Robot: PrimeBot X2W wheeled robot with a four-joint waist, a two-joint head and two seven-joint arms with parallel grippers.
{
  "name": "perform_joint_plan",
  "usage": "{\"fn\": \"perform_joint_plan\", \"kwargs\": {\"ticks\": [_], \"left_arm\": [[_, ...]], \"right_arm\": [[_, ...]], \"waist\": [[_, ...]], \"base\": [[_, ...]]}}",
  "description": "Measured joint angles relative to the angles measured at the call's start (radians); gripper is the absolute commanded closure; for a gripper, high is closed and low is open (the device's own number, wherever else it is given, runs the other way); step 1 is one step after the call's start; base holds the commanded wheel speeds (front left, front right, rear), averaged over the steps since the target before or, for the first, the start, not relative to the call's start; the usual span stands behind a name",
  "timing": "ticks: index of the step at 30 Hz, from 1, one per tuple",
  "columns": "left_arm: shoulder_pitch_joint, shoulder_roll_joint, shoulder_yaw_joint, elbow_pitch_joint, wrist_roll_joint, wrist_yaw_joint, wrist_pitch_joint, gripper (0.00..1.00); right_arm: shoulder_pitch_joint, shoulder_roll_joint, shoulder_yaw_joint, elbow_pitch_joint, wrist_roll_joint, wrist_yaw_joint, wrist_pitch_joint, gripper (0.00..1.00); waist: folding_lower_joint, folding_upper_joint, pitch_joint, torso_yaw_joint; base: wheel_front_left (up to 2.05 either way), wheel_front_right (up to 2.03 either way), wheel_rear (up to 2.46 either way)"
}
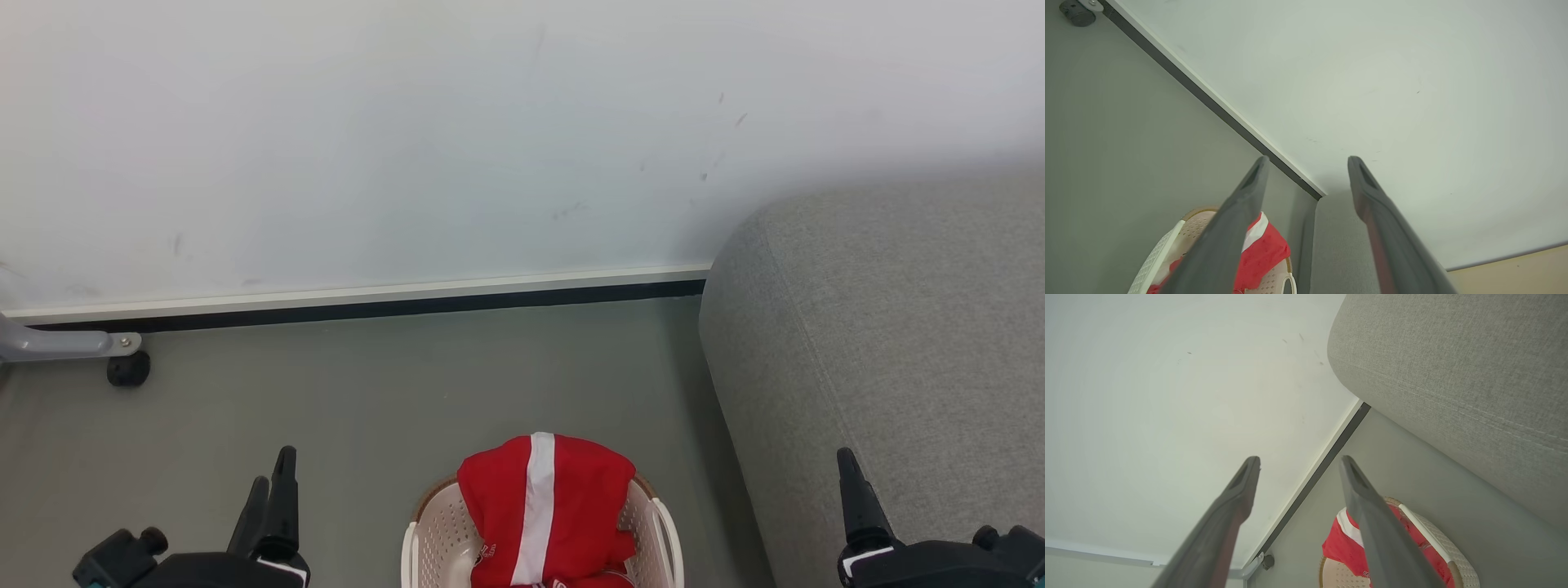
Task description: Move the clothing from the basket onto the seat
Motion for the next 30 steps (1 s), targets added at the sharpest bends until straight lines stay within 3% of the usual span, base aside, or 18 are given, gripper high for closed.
{"fn": "perform_joint_plan", "kwargs": {"ticks": [30], "left_arm": [[0.053, 0.052, -0.082, -0.047, 0.449, 0.069, -0.097, 0.00]], "right_arm": [[0.020, -0.029, 0.126, -0.026, -0.408, -0.065, -0.096, 0.00]], "waist": [[0.0000, 0.0000, -0.020, -0.009]], "base": [[0.00, 0.00, 0.00]]}}
